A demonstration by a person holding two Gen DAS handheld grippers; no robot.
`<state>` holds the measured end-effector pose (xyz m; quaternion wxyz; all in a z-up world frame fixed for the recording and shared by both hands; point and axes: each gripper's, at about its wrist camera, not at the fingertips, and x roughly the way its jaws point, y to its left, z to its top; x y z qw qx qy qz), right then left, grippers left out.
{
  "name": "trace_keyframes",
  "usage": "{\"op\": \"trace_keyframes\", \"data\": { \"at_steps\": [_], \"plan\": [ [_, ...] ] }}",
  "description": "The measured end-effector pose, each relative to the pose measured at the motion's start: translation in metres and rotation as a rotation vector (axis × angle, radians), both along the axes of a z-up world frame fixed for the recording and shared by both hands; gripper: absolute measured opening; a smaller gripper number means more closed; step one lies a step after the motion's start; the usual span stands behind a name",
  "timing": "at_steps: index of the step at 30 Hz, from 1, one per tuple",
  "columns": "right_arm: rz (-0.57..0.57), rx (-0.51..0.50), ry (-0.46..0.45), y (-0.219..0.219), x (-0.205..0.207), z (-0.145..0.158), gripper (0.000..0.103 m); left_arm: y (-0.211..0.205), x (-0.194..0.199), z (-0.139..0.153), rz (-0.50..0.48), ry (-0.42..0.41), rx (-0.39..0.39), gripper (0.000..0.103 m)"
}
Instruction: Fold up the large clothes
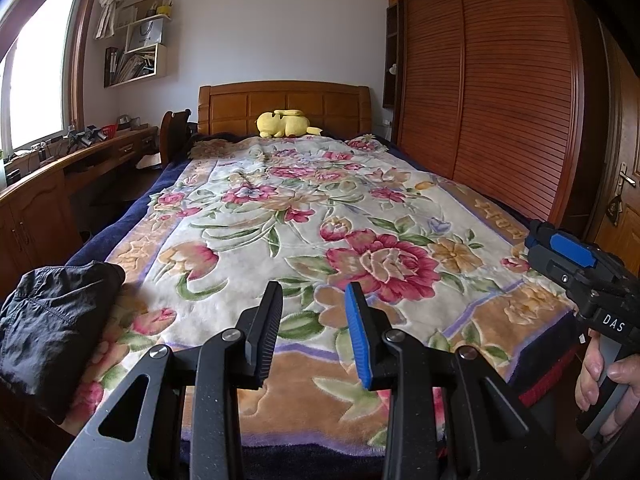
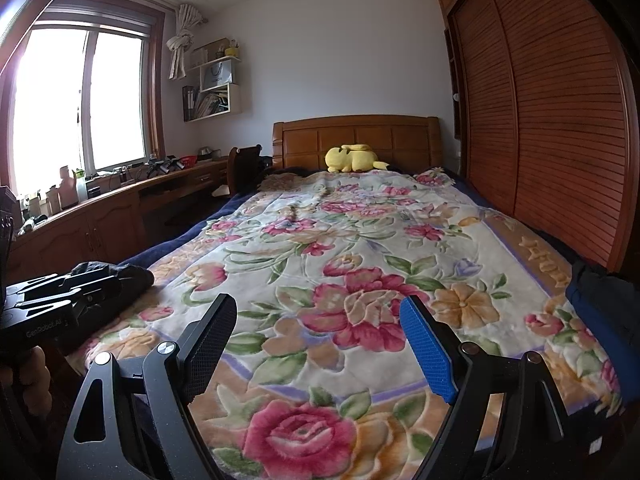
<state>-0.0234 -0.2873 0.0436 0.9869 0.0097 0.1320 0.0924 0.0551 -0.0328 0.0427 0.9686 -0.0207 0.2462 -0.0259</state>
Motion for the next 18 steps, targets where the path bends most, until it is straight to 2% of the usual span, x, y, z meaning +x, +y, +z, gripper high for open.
{"op": "trace_keyframes", "data": {
  "at_steps": [18],
  "plan": [
    [0.007, 0.001, 0.000, -0.0012, 0.0015, -0.0010, 0.085, 0.0008, -0.0007, -0.0002, -0.001, -0.002, 0.000, 0.033]
  ]
}}
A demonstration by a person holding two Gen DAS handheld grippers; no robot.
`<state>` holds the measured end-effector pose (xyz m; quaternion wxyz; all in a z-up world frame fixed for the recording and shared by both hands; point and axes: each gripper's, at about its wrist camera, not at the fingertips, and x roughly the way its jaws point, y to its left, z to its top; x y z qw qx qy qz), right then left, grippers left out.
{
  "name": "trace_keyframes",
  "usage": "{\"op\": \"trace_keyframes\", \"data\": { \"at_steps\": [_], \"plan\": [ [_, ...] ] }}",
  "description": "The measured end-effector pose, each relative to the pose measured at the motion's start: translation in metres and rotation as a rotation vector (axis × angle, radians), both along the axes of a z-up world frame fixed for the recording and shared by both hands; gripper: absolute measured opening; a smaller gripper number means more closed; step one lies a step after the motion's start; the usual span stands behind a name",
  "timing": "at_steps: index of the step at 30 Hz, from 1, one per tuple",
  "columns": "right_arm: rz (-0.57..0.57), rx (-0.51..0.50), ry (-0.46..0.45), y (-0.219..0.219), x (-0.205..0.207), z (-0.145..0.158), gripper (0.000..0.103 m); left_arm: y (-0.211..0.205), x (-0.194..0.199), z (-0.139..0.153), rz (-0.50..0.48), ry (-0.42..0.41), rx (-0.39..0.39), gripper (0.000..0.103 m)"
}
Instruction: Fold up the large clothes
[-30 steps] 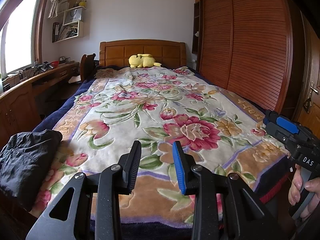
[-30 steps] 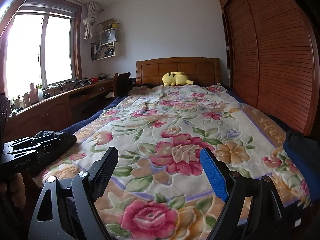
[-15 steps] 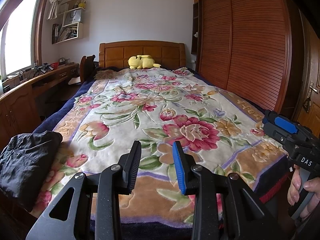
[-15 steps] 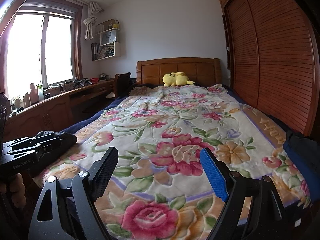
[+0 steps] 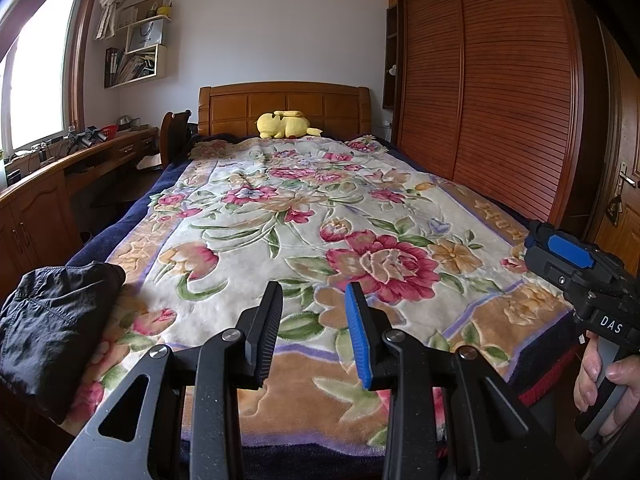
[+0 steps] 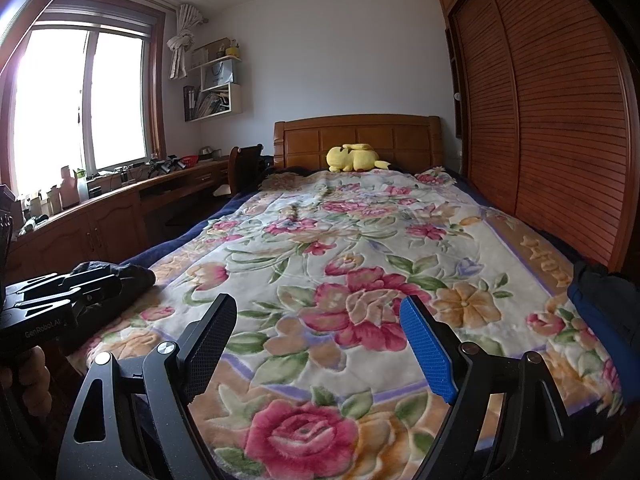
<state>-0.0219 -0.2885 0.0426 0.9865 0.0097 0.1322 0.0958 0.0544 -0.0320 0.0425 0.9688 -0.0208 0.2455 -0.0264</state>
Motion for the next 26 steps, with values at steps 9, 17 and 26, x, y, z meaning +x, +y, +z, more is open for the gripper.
{"op": "trace_keyframes", "data": {
  "at_steps": [9, 17, 26],
  "plan": [
    [0.002, 0.004, 0.002, -0.0007, -0.0006, -0.0010, 0.085, 0.0001, -0.0002, -0.0003, 0.001, 0.000, 0.000, 0.033],
    [0.004, 0.005, 0.001, 0.0003, -0.0007, -0.0010, 0.085, 0.0008, -0.0001, -0.0005, 0.001, -0.001, 0.000, 0.033],
    [0.010, 0.006, 0.002, 0.0009, 0.0004, -0.0006, 0.085, 0.0008, -0.0004, 0.0002, 0.000, -0.002, 0.000, 0.033]
  ]
}}
